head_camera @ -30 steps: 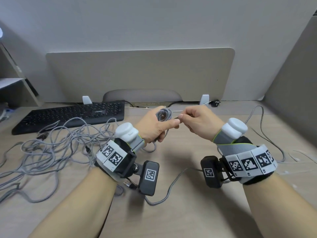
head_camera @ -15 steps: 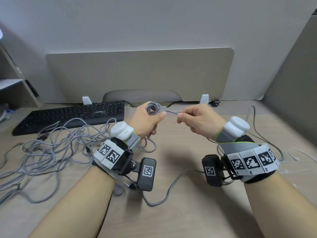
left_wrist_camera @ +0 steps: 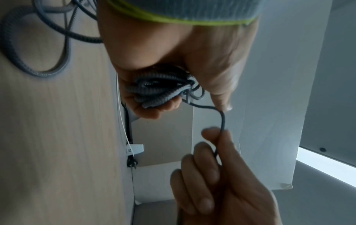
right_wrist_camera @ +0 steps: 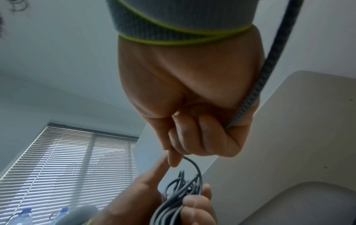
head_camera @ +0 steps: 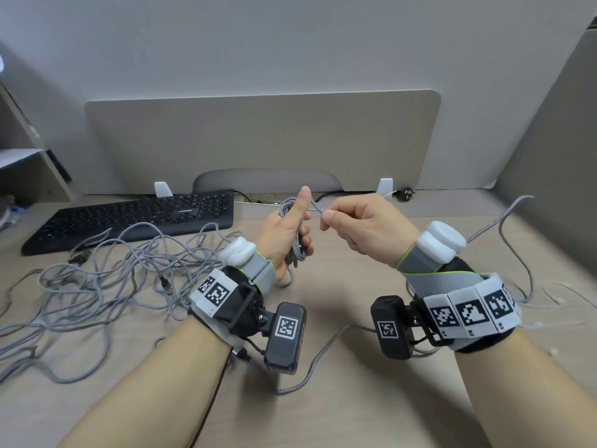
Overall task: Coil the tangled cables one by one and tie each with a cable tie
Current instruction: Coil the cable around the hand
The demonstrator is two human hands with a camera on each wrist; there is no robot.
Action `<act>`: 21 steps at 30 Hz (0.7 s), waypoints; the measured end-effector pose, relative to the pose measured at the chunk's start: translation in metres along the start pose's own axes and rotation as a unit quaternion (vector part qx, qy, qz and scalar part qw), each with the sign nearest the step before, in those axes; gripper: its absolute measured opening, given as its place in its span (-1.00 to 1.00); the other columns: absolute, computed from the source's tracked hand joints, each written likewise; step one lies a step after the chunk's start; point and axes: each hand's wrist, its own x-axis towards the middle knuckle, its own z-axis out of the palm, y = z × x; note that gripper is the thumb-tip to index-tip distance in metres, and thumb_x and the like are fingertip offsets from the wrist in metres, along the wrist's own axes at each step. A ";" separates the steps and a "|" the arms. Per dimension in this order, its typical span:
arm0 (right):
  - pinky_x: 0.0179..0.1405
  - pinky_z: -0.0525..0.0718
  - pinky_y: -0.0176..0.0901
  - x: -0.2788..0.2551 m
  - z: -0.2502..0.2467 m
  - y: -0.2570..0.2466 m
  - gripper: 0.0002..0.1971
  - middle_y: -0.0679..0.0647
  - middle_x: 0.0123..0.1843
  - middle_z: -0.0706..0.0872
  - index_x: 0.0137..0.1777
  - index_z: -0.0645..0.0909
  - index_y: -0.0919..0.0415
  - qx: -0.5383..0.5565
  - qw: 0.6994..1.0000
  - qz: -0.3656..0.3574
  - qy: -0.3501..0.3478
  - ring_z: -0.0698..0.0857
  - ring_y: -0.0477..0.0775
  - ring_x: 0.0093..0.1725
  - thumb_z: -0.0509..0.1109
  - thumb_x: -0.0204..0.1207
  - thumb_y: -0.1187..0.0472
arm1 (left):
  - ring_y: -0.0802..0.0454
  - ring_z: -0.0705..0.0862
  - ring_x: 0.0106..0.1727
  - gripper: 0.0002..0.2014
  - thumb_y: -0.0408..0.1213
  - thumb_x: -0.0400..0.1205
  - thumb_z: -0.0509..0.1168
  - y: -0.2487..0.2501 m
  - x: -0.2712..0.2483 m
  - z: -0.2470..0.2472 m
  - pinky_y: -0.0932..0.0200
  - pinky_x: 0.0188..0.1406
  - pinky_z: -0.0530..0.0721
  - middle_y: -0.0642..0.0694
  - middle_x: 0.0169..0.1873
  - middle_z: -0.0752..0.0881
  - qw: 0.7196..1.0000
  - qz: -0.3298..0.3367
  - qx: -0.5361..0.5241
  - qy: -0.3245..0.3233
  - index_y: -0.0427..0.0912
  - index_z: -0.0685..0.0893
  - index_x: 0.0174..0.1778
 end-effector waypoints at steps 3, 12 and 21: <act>-0.48 0.38 -0.53 -0.004 0.007 -0.006 -0.73 -0.26 -0.64 0.51 -0.20 0.71 0.33 -0.044 0.998 -0.021 -0.038 0.50 -0.29 -0.57 0.26 0.69 0.32 | 0.03 0.46 -0.54 -0.31 0.41 0.27 0.43 0.001 0.000 0.002 0.16 -0.49 0.54 -0.09 -0.49 0.45 1.000 0.006 0.000 -0.020 -0.20 0.51 -0.13; -0.53 0.28 -0.25 -0.002 0.019 -0.001 -0.72 0.04 -0.46 0.32 -0.18 0.72 0.20 -0.086 0.994 0.008 -0.061 0.27 -0.04 -0.50 0.30 0.67 0.09 | -0.01 0.56 -0.57 -0.84 -0.45 0.67 0.30 0.016 0.007 -0.016 0.10 -0.43 0.53 -0.06 -0.59 0.54 0.994 0.085 -0.058 0.040 -0.22 0.52 -0.22; -0.42 0.28 -0.17 0.002 0.000 0.013 -0.74 0.04 -0.42 0.34 -0.15 0.75 0.13 -0.055 0.996 0.061 -0.027 0.27 0.05 -0.44 0.32 0.65 0.03 | 0.10 0.54 -0.52 -0.77 -0.37 0.72 0.26 0.054 0.016 -0.060 0.19 -0.50 0.61 -0.07 -0.45 0.54 0.973 0.121 -0.172 0.095 -0.21 0.50 -0.29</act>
